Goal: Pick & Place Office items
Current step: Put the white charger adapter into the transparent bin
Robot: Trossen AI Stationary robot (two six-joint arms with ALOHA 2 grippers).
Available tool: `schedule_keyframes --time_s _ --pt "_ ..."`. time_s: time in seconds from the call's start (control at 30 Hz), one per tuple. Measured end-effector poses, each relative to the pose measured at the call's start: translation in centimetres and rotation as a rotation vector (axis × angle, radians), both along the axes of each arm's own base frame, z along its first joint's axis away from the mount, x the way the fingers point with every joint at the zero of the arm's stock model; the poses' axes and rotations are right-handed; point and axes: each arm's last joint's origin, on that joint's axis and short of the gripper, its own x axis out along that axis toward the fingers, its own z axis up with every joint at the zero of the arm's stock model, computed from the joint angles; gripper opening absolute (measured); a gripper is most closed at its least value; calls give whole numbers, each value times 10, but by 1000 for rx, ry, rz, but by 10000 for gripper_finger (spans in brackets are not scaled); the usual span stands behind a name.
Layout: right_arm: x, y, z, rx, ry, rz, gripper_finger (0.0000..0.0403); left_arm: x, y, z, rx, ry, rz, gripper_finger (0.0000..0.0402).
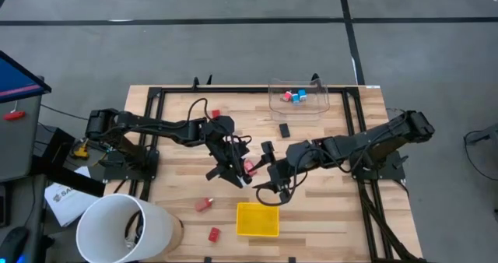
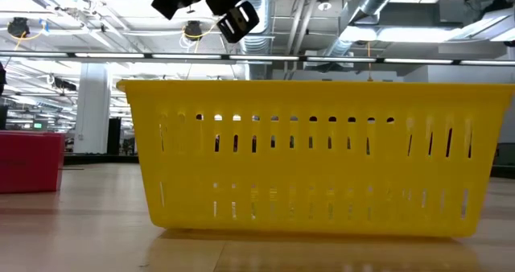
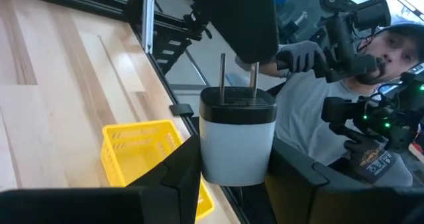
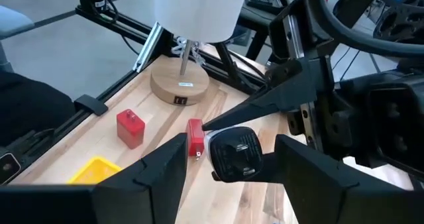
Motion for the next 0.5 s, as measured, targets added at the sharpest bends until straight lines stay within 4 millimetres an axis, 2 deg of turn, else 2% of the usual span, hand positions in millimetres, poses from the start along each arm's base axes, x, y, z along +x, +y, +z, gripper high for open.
schedule_keyframes --time_s 0.3,0.5 --pt "1 -1 2 7 -20 -2 219 1 0 2 0 -22 0 129" --pt "18 -4 -14 -7 16 -3 219 1 0 4 -2 -40 1 129"
